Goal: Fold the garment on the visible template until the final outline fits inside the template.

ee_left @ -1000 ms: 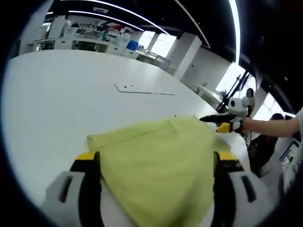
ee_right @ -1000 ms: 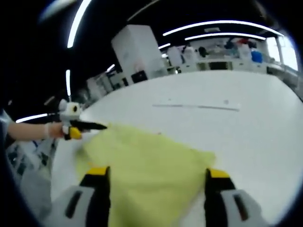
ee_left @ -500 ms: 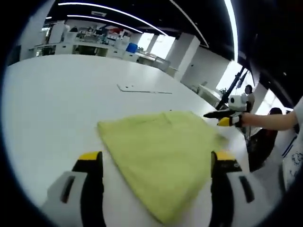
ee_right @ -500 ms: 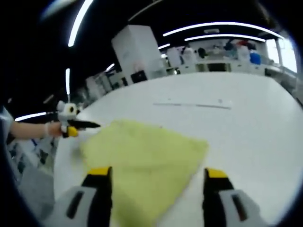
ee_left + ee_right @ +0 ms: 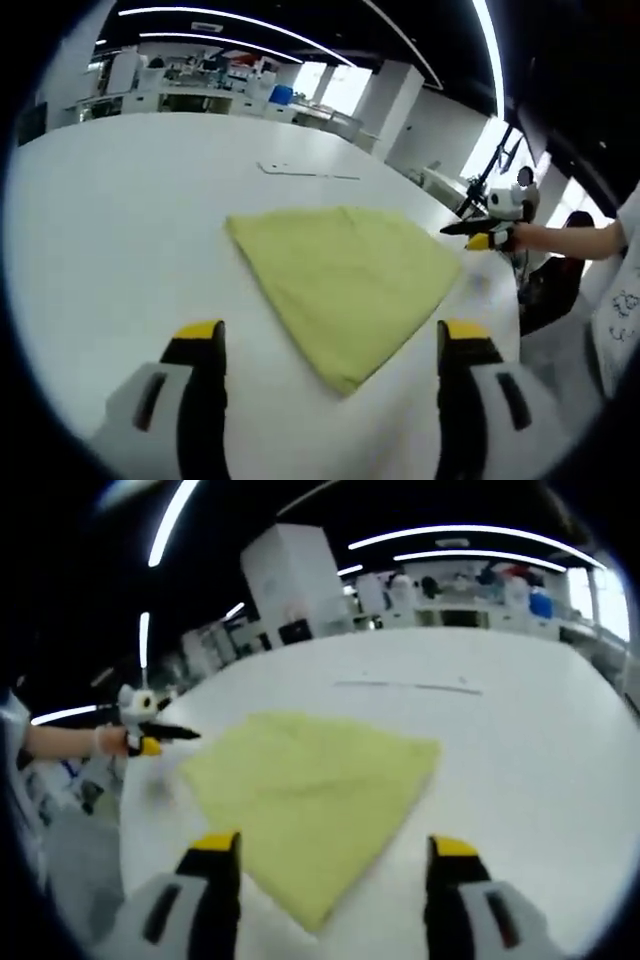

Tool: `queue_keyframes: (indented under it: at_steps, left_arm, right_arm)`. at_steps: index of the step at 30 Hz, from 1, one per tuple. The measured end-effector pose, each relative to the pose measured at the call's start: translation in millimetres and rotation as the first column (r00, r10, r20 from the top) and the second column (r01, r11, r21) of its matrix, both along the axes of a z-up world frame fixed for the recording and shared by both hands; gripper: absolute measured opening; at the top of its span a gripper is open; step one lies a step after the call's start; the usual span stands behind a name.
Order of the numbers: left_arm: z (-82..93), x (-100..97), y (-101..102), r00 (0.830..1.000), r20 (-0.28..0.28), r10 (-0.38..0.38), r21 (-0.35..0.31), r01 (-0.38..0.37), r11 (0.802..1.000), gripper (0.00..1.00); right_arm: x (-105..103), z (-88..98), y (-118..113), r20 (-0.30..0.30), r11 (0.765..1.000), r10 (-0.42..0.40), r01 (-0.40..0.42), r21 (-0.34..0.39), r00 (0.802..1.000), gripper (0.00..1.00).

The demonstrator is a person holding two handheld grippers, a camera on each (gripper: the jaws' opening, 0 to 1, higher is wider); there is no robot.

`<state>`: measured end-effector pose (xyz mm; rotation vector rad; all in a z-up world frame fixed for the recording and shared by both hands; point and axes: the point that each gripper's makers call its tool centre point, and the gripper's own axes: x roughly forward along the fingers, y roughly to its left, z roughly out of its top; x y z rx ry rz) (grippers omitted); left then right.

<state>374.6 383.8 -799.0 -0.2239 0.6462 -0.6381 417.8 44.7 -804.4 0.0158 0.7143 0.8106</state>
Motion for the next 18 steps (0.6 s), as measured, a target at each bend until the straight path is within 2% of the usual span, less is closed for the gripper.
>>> queue_keyframes:
  at_steps: [3, 6, 8, 10, 14, 18]
  left_arm:
    - [-0.1, -6.2, 1, 1.000, -0.001, -0.002, 0.000, 0.002, 1.000, 0.79]
    - [-3.0, -17.5, -3, 1.000, -0.014, -0.012, 0.005, 0.012, 1.000, 0.75]
    - [-5.6, -26.4, -7, 0.999, -0.031, -0.021, -0.011, 0.021, 1.000, 0.72]
    - [-8.9, -32.1, -8, 0.999, -0.031, -0.026, 0.002, 0.026, 1.000, 0.68]
    - [-15.0, -33.3, -6, 0.999, -0.038, -0.035, 0.006, 0.035, 0.999, 0.54]
    - [-14.8, -35.1, -11, 0.999, -0.028, -0.030, 0.004, 0.030, 1.000, 0.41]
  right_arm:
    - [-10, -0.8, -3, 0.008, 0.999, 0.017, -0.017, -0.035, 1.000, 0.72]
    - [-17, -2.0, -6, 0.000, 0.999, 0.019, -0.019, -0.036, 1.000, 0.68]
    - [-20, -5.2, -9, -0.003, 0.998, 0.014, -0.014, -0.054, 1.000, 0.59]
    - [-26, -10.0, -12, -0.011, 0.997, 0.020, -0.021, -0.079, 1.000, 0.47]
    - [-33, -12.9, -13, -0.028, 0.997, 0.012, -0.014, -0.075, 1.000, 0.38]
    - [-37, -13.5, -12, -0.048, 0.998, 0.000, -0.002, -0.055, 0.999, 0.25]
